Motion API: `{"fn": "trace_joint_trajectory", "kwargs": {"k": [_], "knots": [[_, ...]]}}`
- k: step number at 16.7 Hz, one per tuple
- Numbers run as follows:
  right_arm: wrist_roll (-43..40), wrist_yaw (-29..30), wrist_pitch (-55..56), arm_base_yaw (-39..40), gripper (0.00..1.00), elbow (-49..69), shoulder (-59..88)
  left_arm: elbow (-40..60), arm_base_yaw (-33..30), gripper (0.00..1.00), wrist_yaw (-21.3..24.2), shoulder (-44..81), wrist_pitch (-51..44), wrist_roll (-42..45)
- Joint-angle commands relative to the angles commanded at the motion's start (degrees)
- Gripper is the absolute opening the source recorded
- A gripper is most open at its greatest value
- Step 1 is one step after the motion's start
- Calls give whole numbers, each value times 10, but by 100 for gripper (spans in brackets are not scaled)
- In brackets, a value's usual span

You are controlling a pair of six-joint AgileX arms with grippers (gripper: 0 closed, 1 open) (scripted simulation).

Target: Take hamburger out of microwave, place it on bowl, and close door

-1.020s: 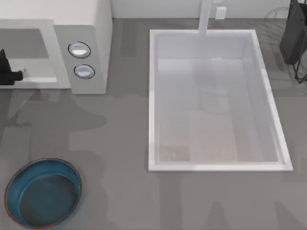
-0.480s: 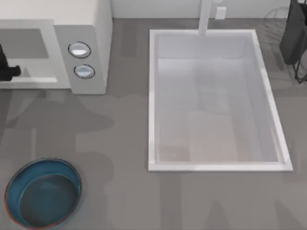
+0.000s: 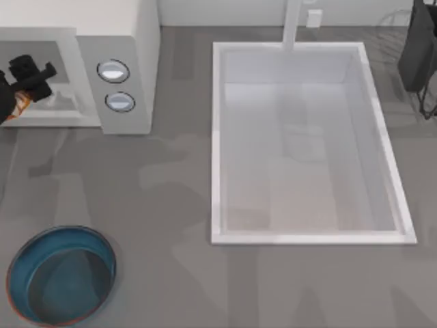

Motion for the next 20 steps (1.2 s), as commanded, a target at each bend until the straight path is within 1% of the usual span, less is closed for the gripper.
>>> {"fn": "trace_joint_trajectory", "kwargs": {"k": [4,10,16,20], "knots": [[0,0,0,0,100,0,0,74,-69,0,-67,3,-202,-214],[0,0,0,0,100,0,0,190,-190,0,-181,33,-558,-594],[0,0,0,0,100,0,0,273,-311,0,-285,112,-908,-974],[0,0,0,0,100,0,0,301,-379,0,-339,187,-1103,-1189]]}}
